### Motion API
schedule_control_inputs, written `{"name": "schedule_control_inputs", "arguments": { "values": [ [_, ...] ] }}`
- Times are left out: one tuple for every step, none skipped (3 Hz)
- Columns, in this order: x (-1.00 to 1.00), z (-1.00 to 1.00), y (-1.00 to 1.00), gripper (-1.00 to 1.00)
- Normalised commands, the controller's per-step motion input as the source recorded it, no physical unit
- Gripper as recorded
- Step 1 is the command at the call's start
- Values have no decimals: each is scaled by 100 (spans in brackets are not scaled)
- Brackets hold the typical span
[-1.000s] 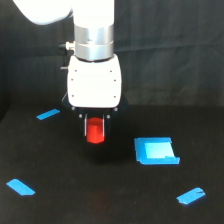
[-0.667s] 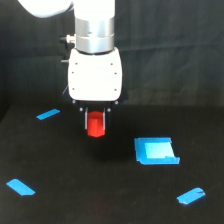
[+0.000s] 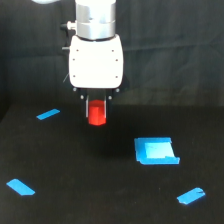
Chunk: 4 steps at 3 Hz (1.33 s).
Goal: Pick up the red object from the table
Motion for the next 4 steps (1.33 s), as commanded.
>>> {"name": "schedule_control_inputs", "arguments": {
  "values": [
    [-2,31,4,-99],
    [2,8,-2,-90],
    [8,1,0,-92],
    [11,5,0,-90]
  ]
}}
